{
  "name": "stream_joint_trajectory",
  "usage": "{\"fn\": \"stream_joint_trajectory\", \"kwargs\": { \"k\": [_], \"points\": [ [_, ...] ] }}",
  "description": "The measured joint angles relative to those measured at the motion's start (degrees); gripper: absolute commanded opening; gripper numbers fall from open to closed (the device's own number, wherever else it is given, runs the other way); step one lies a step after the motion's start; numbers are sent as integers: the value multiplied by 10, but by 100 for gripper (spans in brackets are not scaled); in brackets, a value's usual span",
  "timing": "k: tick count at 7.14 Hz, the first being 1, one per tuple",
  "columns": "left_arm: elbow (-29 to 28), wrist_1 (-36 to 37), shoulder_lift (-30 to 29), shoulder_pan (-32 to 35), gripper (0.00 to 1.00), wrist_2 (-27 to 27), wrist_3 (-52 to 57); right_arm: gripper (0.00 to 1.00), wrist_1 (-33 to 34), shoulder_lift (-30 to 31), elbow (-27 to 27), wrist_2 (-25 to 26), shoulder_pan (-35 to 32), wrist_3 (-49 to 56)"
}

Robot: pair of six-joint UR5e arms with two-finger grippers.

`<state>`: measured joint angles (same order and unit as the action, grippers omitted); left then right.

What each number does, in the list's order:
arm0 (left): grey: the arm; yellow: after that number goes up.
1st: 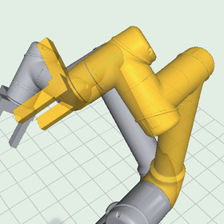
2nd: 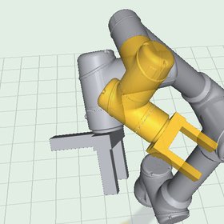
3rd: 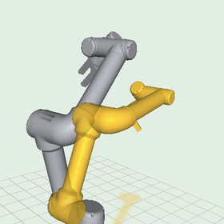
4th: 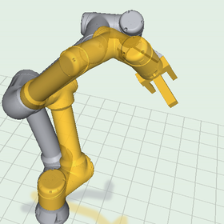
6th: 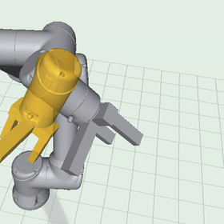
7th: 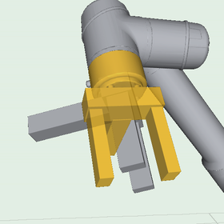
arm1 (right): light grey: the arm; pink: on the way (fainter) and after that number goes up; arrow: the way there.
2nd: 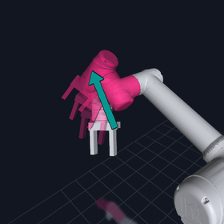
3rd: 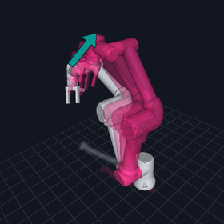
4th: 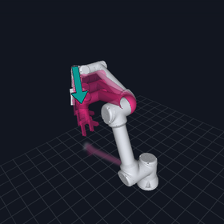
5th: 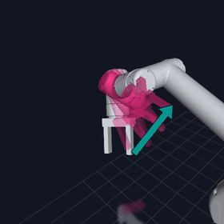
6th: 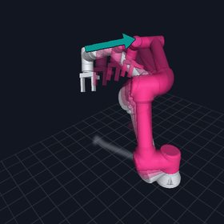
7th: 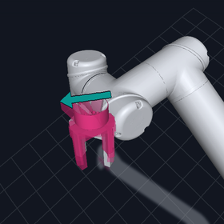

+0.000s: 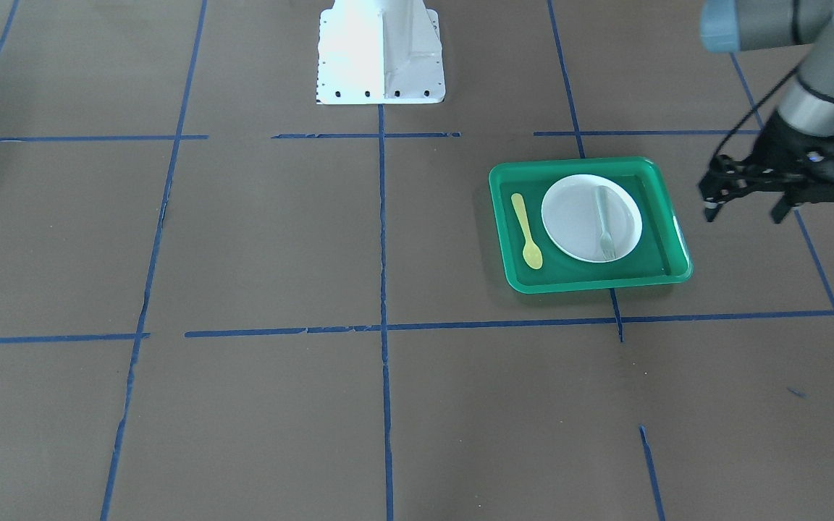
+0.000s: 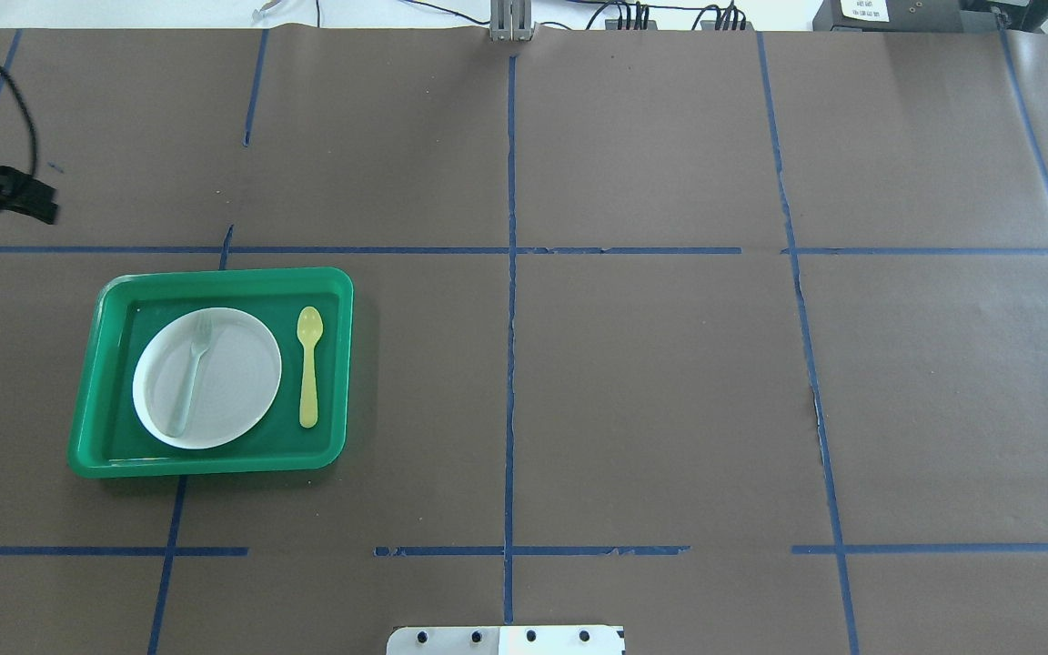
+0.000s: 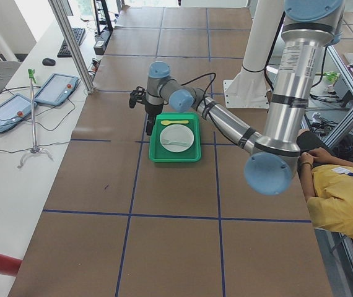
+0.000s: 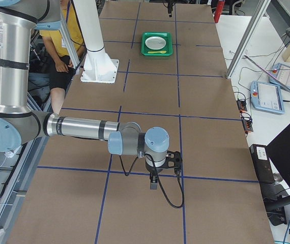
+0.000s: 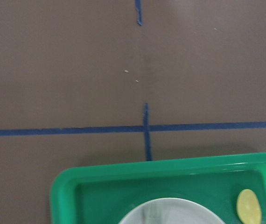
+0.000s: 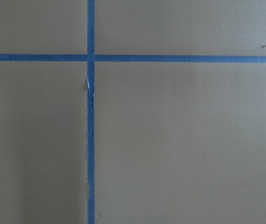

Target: Place spoon

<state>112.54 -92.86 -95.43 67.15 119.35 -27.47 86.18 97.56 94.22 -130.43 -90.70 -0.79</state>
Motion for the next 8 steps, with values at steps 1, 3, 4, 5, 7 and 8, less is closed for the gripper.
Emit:
{"fn": "stream_joint_trajectory", "kwargs": {
  "k": [1, 3, 4, 5, 7, 8],
  "points": [
    [-29, 6, 35, 81, 100, 8, 128, 100, 0, 0, 0, 0, 0, 0],
    [-95, 27, 70, 178, 100, 43, 271, 100, 0, 0, 0, 0, 0, 0],
    [-109, 32, 84, 191, 100, 73, 291, 100, 0, 0, 0, 0, 0, 0],
    [-114, 33, 95, 196, 100, 98, 297, 100, 0, 0, 0, 0, 0, 0],
    [-113, 33, 104, 200, 100, 115, 299, 100, 0, 0, 0, 0, 0, 0],
    [-114, 33, 104, 205, 100, 116, 298, 100, 0, 0, 0, 0, 0, 0]
  ]
}}
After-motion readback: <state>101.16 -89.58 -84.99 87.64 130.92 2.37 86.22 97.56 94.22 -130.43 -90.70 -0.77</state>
